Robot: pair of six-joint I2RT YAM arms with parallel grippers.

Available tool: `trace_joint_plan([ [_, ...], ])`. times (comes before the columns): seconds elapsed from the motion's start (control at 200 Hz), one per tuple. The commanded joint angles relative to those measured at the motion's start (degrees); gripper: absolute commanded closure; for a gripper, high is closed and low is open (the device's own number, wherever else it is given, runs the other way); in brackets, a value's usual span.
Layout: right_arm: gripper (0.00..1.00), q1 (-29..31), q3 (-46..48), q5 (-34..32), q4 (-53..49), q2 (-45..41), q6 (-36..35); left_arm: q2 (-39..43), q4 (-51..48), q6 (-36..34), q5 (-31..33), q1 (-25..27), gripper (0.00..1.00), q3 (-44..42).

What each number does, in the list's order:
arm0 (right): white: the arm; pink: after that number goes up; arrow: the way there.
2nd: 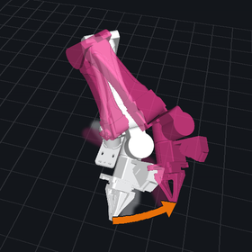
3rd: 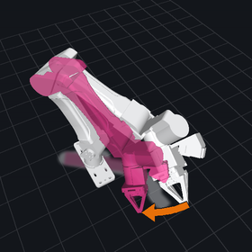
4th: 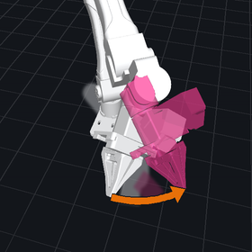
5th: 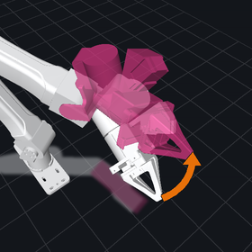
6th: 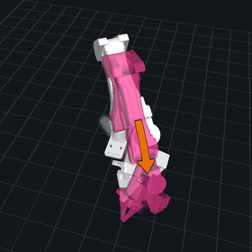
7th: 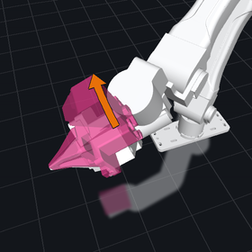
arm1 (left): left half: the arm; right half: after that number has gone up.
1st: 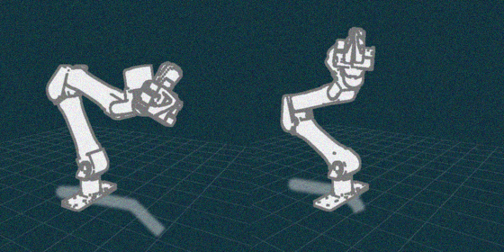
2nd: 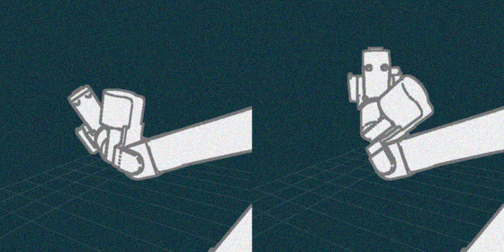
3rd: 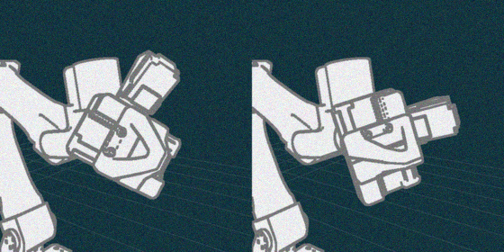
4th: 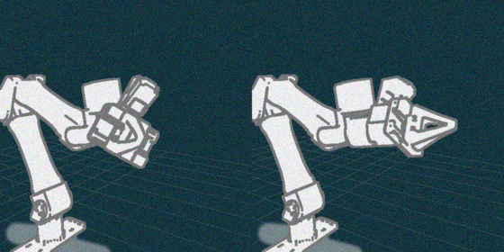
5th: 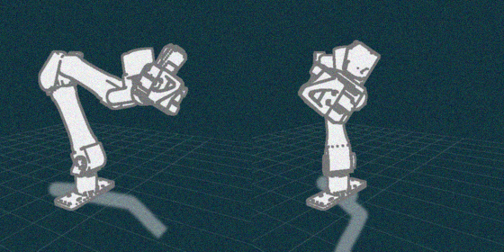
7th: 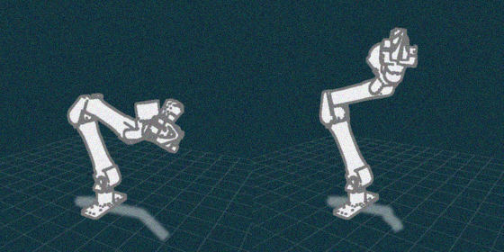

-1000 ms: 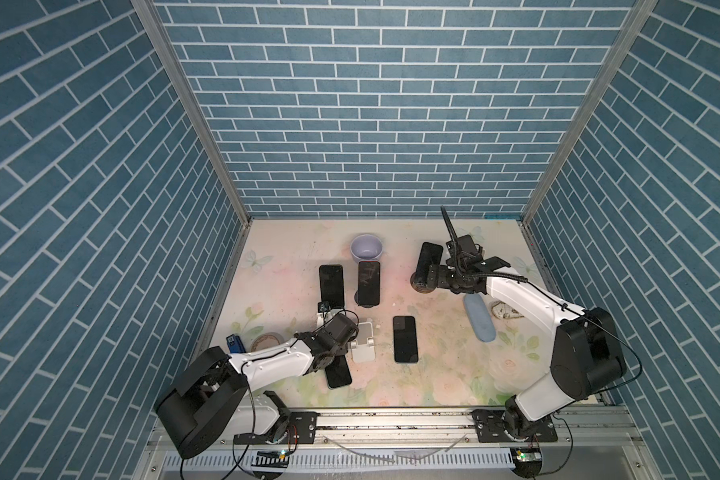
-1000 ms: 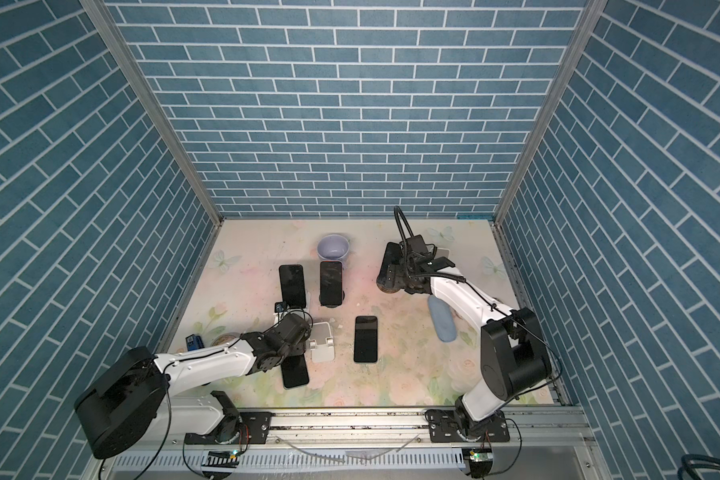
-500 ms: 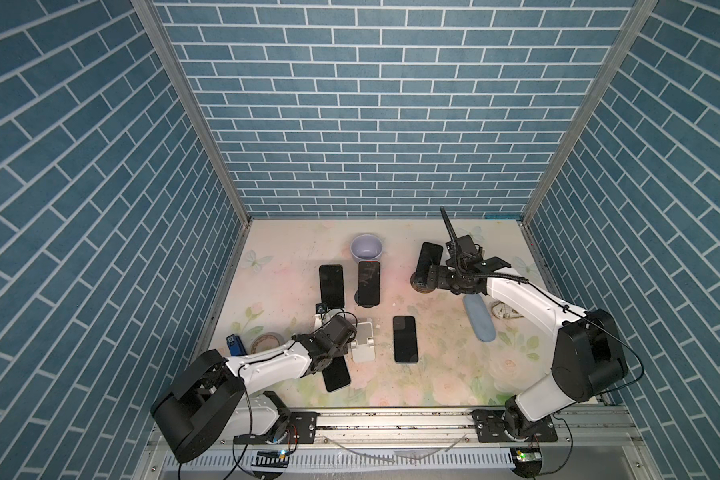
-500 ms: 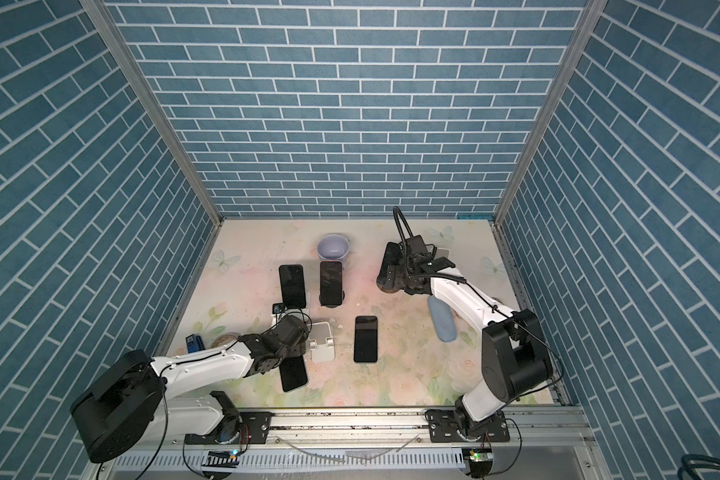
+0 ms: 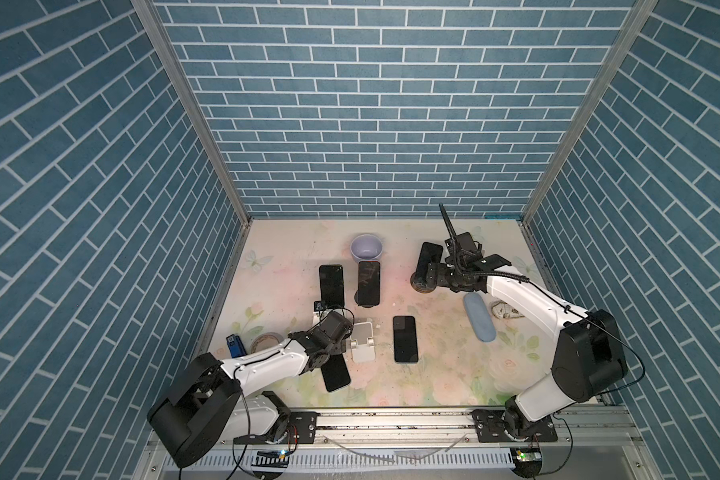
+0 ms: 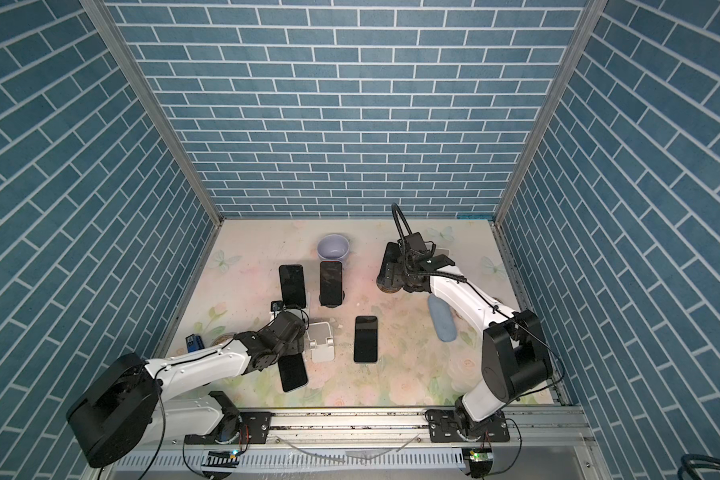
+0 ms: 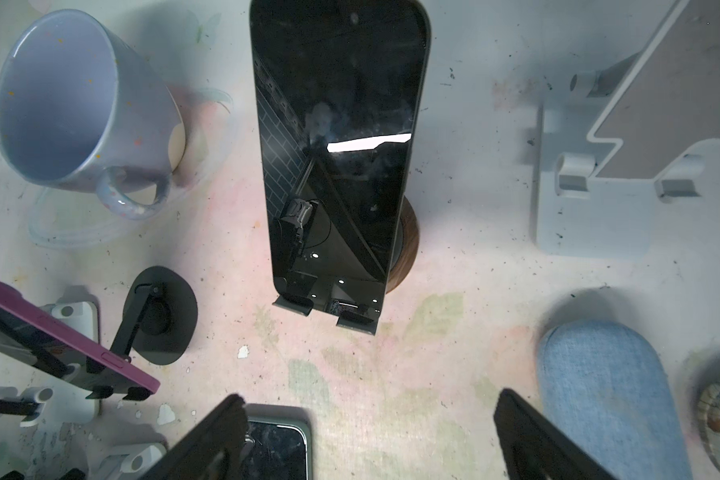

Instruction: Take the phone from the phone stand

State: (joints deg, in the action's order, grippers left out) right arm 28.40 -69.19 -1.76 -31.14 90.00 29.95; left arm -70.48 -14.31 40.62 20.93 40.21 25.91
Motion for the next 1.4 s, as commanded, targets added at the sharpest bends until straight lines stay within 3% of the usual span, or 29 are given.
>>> trace_joint_plan([
  [0.0,0.06,0.7,-3.5,-1.0,-1.5,-0.2,-1.3,3.0,-4.1,-2.0,0.8,-0.6,0.14,2.6],
  [0.575,0.06,6.7,-4.9,-4.4,-5.2,-2.6,0.5,18.5,-6.1,-4.7,-0.6,-1.6,0.05,3.3],
  [1.005,0.06,18.7,-3.6,-7.8,-7.0,-5.5,5.4,24.3,-6.6,-3.6,-8.0,-2.8,0.00,4.4],
  [1.395,0.06,30.0,-7.4,-11.1,-7.2,-0.6,8.0,31.4,-3.1,-2.2,-11.9,-3.7,0.00,1.7],
])
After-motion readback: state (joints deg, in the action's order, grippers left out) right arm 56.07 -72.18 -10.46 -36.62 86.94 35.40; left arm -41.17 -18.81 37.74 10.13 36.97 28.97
